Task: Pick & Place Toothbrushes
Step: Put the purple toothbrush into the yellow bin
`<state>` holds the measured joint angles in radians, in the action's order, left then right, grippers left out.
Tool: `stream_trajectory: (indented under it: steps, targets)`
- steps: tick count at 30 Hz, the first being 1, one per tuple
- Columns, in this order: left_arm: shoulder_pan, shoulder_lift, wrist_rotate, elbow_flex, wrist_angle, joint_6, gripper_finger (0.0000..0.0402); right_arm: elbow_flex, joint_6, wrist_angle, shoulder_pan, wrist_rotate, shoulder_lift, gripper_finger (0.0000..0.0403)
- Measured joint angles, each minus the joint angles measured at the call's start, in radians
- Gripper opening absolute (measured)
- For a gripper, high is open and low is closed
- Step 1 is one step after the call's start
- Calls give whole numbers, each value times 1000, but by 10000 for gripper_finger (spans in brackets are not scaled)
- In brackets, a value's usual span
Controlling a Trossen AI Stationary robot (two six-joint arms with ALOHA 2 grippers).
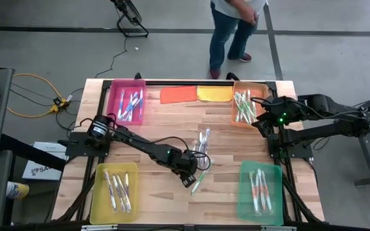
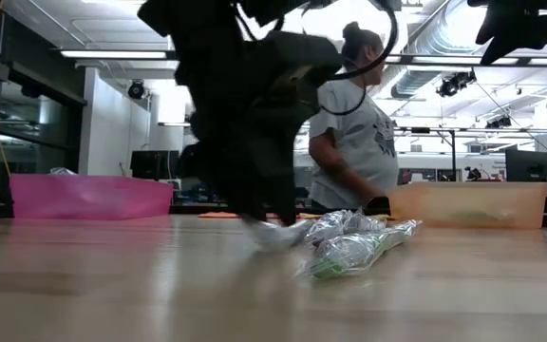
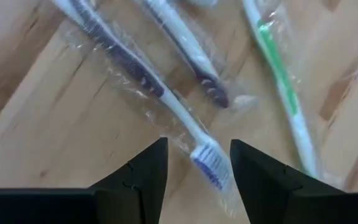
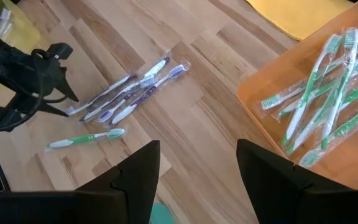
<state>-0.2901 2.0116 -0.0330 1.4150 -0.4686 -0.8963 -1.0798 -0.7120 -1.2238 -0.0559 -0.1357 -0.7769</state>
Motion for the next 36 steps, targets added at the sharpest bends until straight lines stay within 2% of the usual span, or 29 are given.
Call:
stream_trajectory:
  steps: [3, 12, 18, 26, 32, 36]
  targets:
    - [-1, 21, 15, 6, 47, 1, 170, 0, 0, 0, 0, 0, 0, 207]
    - [1, 40, 12, 8, -69, 29, 164, 0, 0, -2, 0, 0, 0, 207]
    - [1, 39, -16, 7, -138, 64, 117, 0, 0, -9, 0, 0, 0, 207]
    - [2, 38, -16, 5, -241, 166, 15, 0, 1, -23, 0, 0, 0, 207]
    - [2, 11, -25, 3, -319, 196, 5, 0, 1, -27, 0, 0, 0, 207]
    - [2, -45, -68, -7, -463, 193, 1, 0, 7, -31, 0, 0, 0, 207]
